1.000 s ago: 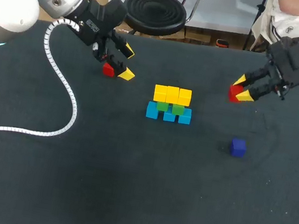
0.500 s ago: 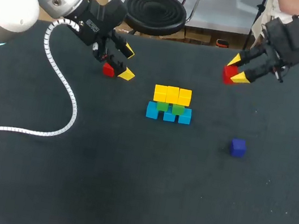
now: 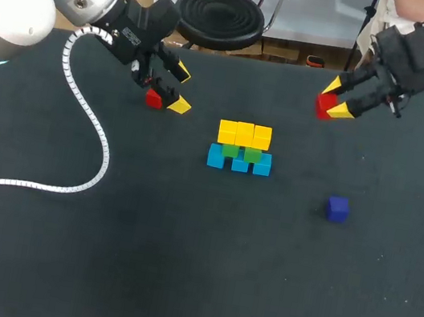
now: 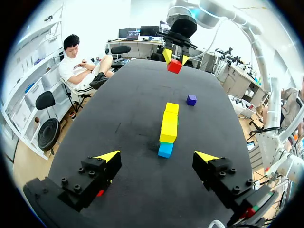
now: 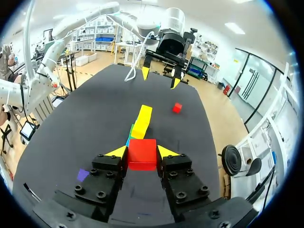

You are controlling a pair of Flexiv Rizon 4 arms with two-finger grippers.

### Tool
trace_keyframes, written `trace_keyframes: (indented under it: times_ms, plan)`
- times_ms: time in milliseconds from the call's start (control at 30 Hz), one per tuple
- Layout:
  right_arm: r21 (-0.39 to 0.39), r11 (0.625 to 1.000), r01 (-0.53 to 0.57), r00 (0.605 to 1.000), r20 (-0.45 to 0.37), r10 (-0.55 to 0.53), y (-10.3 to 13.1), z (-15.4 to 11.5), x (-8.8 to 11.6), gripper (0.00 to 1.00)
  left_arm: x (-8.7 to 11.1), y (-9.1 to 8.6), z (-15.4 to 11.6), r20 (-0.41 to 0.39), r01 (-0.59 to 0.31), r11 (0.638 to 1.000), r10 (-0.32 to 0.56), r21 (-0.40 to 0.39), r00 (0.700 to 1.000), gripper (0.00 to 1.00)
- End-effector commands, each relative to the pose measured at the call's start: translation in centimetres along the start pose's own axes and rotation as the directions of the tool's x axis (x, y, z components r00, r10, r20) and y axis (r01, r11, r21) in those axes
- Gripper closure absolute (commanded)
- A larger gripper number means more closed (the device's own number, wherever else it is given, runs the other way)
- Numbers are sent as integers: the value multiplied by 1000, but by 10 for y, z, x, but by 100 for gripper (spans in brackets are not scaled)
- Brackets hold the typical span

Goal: Place the blue cubes, place green cubes on the blue cubes, place the yellow cubes on the green cubes, then place the red cubes on the yellow cubes, and place purple cube on the red cubes.

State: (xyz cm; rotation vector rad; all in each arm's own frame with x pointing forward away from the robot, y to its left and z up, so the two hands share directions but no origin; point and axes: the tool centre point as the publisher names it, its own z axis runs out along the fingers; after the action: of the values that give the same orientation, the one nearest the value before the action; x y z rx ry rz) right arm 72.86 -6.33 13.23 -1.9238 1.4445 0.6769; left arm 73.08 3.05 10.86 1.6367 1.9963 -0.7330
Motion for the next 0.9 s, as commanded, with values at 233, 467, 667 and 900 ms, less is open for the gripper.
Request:
trace_keyframes:
  times_ms: [233, 467, 667, 900]
  plan:
    - [3, 1000, 0, 1000, -1, 0, 1, 0, -1, 100, 0, 0, 0, 1, -1, 1000, 1, -1, 1000, 0]
    - [68, 996, -61, 997, 42, 59, 2, 13, -25, 100, 0, 0, 0, 1, -1, 1000, 1, -1, 1000, 0]
    - [81, 986, -145, 989, 35, 142, 5, 20, -46, 100, 0, 0, 0, 1, -1, 1000, 1, -1, 1000, 0]
    - [70, 981, -182, 983, 26, 180, 8, 44, -70, 100, 0, 0, 0, 1, -1, 1000, 1, -1, 1000, 0]
